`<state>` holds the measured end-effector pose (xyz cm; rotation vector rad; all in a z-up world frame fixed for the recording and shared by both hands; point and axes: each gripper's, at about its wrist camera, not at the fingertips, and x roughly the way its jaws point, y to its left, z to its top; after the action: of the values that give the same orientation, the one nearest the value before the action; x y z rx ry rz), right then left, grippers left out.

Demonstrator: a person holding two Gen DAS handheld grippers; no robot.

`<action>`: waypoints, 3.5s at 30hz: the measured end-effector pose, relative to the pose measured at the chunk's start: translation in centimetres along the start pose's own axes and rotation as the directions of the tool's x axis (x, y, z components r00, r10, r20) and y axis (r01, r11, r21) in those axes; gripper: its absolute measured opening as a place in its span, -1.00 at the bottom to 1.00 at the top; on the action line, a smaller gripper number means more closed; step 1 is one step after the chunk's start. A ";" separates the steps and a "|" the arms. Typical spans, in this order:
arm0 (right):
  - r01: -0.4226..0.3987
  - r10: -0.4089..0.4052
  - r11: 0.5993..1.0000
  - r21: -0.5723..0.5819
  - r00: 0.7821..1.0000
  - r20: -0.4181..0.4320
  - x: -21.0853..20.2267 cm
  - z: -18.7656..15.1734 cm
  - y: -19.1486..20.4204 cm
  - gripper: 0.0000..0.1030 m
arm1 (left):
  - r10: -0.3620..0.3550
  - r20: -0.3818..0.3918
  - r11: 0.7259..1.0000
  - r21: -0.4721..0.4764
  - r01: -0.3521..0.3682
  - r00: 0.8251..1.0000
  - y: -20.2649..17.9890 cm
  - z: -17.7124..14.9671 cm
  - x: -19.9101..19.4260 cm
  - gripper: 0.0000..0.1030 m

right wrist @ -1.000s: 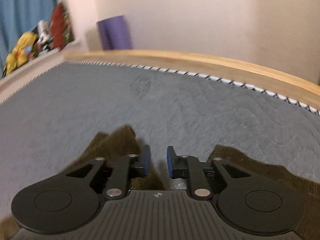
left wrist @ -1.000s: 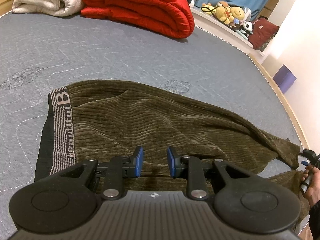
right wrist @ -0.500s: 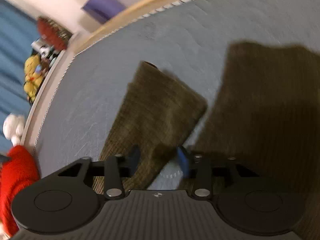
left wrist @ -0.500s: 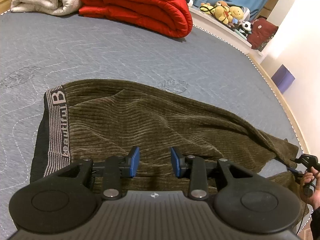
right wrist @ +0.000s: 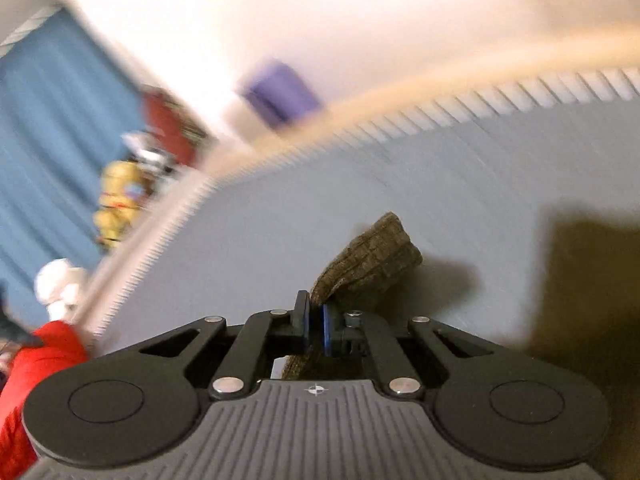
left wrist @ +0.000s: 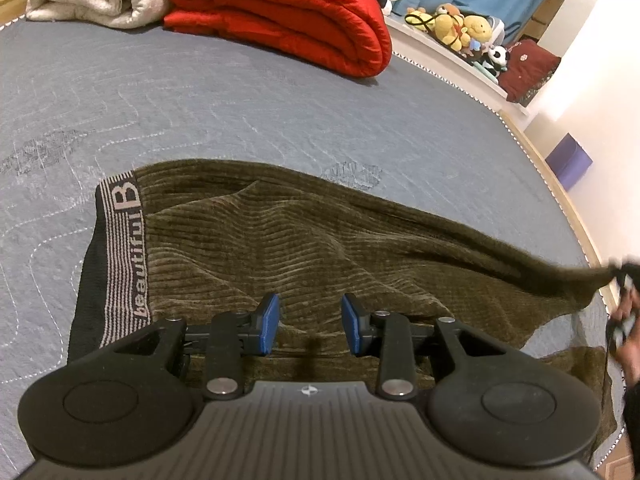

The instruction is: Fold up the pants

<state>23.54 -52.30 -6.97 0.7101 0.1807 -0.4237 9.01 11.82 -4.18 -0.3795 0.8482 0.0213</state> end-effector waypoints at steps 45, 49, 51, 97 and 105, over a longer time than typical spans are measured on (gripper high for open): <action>-0.063 0.064 0.998 0.012 0.978 -0.198 7.3 -4.1 -2.2 0.14 | 0.009 0.003 1.000 0.011 -0.009 1.000 0.8 -0.1 -0.7 -0.16; -0.053 0.054 0.999 0.012 0.959 -0.279 9.0 -4.5 -0.8 -0.66 | 0.020 0.005 1.000 0.014 -0.020 1.000 1.0 0.0 -0.7 -0.16; -0.014 0.008 1.000 -0.023 0.971 -0.240 8.1 -4.6 -0.3 -0.78 | 0.027 0.009 1.000 0.013 -0.027 1.000 1.4 0.1 -0.9 -0.16; -0.773 0.182 0.061 -0.631 0.630 -0.755 -31.2 -27.8 15.1 0.21 | 0.186 -0.247 0.969 0.205 -0.137 0.951 12.2 -6.8 -1.3 0.73; -0.802 0.077 -0.345 -0.487 0.493 -0.867 -36.1 -33.1 12.9 0.23 | 0.170 -0.236 0.965 0.236 -0.114 0.957 11.5 -7.0 -1.4 0.40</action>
<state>-3.92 -10.23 -13.17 -0.8003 0.5998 0.9519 1.07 20.38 -11.04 -0.1110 1.1206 0.0124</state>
